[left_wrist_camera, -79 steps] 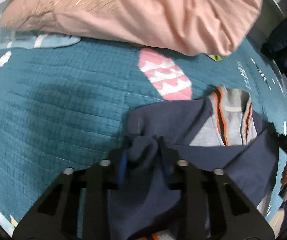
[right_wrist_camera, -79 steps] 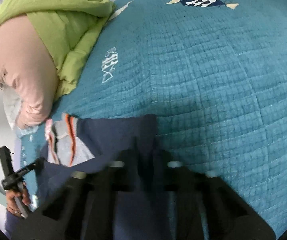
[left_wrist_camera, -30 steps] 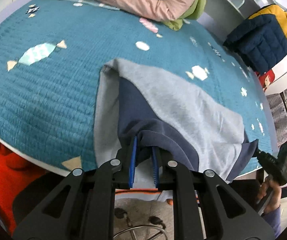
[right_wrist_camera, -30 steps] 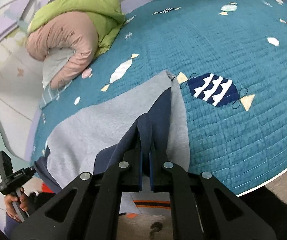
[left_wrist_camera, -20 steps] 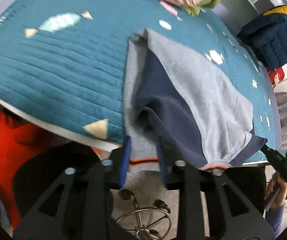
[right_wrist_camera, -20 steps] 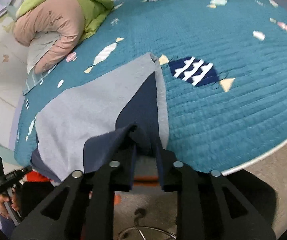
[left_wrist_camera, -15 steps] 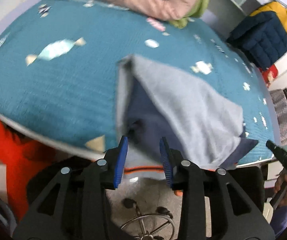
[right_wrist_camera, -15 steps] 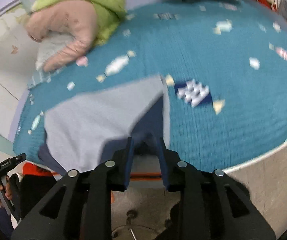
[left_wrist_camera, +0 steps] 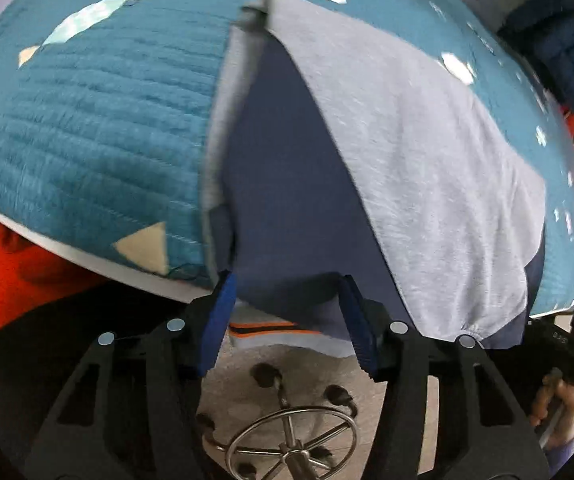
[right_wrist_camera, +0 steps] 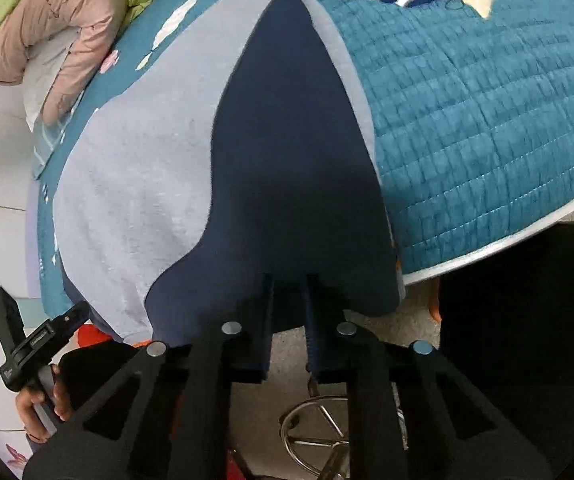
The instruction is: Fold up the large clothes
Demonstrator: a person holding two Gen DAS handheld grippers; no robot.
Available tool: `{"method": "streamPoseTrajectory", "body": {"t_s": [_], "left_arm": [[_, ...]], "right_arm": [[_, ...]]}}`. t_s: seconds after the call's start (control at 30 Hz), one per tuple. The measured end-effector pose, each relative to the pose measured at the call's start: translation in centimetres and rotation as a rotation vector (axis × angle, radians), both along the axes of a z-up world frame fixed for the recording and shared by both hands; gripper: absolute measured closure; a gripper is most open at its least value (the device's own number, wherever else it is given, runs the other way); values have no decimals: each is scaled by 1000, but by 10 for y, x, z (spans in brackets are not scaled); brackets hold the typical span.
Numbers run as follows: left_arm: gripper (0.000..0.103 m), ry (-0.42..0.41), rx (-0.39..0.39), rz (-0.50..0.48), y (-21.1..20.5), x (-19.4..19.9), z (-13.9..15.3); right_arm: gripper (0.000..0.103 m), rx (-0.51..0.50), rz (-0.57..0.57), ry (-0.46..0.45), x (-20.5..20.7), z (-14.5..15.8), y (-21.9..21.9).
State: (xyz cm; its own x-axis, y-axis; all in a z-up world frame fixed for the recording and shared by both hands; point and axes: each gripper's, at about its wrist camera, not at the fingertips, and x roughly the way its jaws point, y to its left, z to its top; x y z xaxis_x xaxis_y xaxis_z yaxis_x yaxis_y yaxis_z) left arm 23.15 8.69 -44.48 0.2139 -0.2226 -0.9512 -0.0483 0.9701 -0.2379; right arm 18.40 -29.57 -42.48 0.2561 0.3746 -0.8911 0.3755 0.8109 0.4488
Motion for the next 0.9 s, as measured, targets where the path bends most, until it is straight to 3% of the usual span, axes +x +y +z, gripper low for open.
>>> {"method": "streamPoseTrajectory", "body": {"t_s": [0.07, 0.13, 0.27, 0.33, 0.4, 0.43, 0.47, 0.53, 0.6, 0.7, 0.83, 0.9], "left_arm": [[47, 9, 77, 29, 11, 2, 2], [47, -16, 13, 61, 25, 1, 11], [46, -91, -87, 107, 37, -1, 30], [34, -112, -132, 106, 34, 2, 36], [33, -122, -119, 105, 32, 5, 36], [33, -111, -105, 102, 30, 8, 34], [32, -96, -101, 109, 31, 9, 30], [32, -79, -122, 124, 34, 10, 26], [30, -70, -141, 137, 42, 6, 22], [30, -65, -156, 142, 45, 3, 15], [28, -78, -205, 163, 45, 0, 13], [27, -82, -217, 169, 46, 0, 12]], "right_arm": [[86, -47, 24, -26, 4, 17, 5], [86, -90, 62, -105, 10, 43, 17], [86, -12, 171, -230, 40, 74, 58], [86, 34, 214, -247, 59, 70, 81], [89, 90, 250, -239, 73, 54, 101], [91, 71, 264, -188, 79, 32, 112], [93, 61, 257, -137, 77, 14, 117], [99, 167, 159, -134, 66, -7, 109], [103, 201, 140, -116, 61, -10, 102], [95, 194, 209, -58, 68, 3, 111], [95, 120, 210, -222, 99, 52, 115], [95, 109, 171, -248, 122, 60, 113]]}}
